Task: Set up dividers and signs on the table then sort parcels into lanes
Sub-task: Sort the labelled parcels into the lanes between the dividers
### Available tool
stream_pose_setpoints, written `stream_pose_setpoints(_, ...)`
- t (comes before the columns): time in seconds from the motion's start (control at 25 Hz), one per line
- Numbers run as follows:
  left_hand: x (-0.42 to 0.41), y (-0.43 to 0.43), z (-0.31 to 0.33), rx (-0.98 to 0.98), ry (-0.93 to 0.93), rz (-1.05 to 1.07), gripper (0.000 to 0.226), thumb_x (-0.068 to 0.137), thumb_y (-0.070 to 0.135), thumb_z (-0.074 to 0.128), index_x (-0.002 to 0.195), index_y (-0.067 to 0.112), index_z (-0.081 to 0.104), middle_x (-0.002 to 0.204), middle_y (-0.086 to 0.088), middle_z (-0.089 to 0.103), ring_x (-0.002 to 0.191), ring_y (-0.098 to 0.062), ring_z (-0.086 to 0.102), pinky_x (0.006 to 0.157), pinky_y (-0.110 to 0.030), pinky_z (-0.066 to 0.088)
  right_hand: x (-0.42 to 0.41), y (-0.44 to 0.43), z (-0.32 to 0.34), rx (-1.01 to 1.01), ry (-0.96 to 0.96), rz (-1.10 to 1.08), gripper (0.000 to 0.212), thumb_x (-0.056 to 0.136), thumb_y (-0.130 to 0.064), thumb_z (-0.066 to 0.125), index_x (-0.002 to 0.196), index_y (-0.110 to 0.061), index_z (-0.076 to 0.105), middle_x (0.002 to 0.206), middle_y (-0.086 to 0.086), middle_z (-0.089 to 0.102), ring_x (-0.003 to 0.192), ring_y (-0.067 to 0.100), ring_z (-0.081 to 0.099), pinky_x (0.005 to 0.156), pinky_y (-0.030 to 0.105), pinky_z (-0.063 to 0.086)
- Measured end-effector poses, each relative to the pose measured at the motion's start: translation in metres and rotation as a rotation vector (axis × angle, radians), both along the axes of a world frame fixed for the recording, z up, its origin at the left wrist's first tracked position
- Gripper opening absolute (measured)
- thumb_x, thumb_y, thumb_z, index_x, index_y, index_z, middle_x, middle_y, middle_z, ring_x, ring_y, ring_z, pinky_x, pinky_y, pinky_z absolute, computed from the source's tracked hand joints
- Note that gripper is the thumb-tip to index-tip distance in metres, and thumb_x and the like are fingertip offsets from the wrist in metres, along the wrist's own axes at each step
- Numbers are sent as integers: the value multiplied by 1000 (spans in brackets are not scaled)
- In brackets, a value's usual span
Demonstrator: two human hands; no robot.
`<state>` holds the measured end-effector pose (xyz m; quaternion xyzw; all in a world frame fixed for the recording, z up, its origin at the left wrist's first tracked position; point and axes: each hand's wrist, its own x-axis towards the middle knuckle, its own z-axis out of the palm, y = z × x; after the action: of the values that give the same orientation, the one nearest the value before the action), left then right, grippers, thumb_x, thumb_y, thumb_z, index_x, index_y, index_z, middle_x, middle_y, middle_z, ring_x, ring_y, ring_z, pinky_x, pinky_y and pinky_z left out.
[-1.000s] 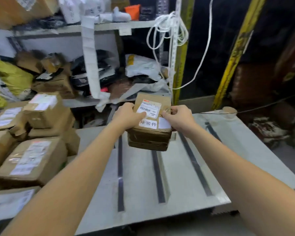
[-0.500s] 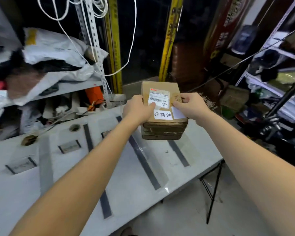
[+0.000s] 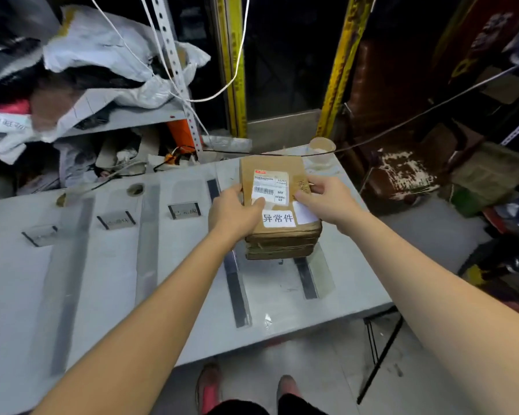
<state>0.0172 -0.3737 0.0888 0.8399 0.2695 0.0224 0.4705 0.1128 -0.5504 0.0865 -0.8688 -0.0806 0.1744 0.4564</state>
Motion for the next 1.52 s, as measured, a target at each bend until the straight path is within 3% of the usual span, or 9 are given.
stream_pose_setpoints(0.16, -9, -8, -19, -93, 29, 52, 48, 86, 41, 72, 132, 32, 61, 116, 6, 75, 93, -17, 74, 80, -43, 63, 5, -5, -26, 18, 49, 48, 41, 93, -27, 71, 134, -23, 66, 127, -5, 71, 117, 17, 65, 96, 46, 57)
stream_pose_setpoints(0.36, -18, -17, -49, -230, 49, 119, 26, 81, 33, 79, 89, 51, 62, 111, 10, 76, 92, -14, 76, 84, -43, 62, 1, -14, -51, -17, 72, 37, 43, 89, -22, 74, 132, -22, 69, 124, -2, 73, 116, 16, 66, 102, 41, 54)
stream_pose_setpoints(0.56, -23, -28, -78, -296, 113, 174, 32, 68, 39, 80, 78, 65, 65, 98, 13, 79, 86, -14, 77, 83, -44, 62, -10, -17, -68, -130, 23, 25, 33, 88, -18, 69, 120, -24, 74, 110, 0, 77, 106, 22, 69, 91, 38, 57)
stream_pose_setpoints(0.84, -28, -24, -89, -28, 204, 135, 46, 77, 35, 85, 120, 31, 71, 114, 6, 76, 100, -16, 72, 85, -41, 61, -20, -9, -89, -203, 43, 47, 35, 90, -13, 70, 123, -22, 72, 118, 1, 75, 113, 25, 67, 93, 35, 55)
stream_pose_setpoints(1.04, -15, -24, -94, 157, 342, 75, 38, 74, 40, 87, 105, 21, 74, 105, 2, 76, 95, -22, 71, 77, -34, 59, -19, -1, -97, -334, -5, 71, 25, 88, -14, 68, 111, -21, 75, 111, 1, 76, 102, 27, 68, 81, 31, 55)
stream_pose_setpoints(1.2, -7, -29, -95, 259, 418, 35, 33, 78, 32, 85, 82, 17, 56, 106, -5, 71, 97, -28, 68, 68, -32, 53, -20, 2, -99, -394, -26, 106, 27, 89, -8, 64, 111, -18, 75, 109, 6, 75, 102, 31, 67, 74, 29, 50)
stream_pose_setpoints(1.32, -7, -30, -94, 305, 452, 3, 35, 82, 19, 79, 72, 20, 47, 106, -8, 70, 98, -28, 67, 65, -31, 47, -23, 2, -98, -418, -37, 141, 42, 89, 4, 56, 124, -15, 70, 118, 11, 73, 111, 34, 65, 84, 31, 52)
stream_pose_setpoints(1.4, -6, -23, -90, 286, 423, -6, 21, 79, 22, 82, 83, 17, 62, 107, -7, 72, 96, -25, 68, 67, -31, 52, -23, 2, -95, -373, -69, 127, 46, 91, 0, 58, 134, -15, 65, 125, 11, 71, 113, 33, 65, 85, 28, 49)
stream_pose_setpoints(1.52, -3, -3, -72, 170, 249, 30, 50, 76, 29, 87, 120, 13, 70, 113, -4, 72, 104, -22, 68, 80, -27, 52, -19, 7, -84, -294, -93, 134, 53, 91, -17, 67, 143, -14, 57, 135, 9, 66, 118, 28, 65, 96, 33, 53)
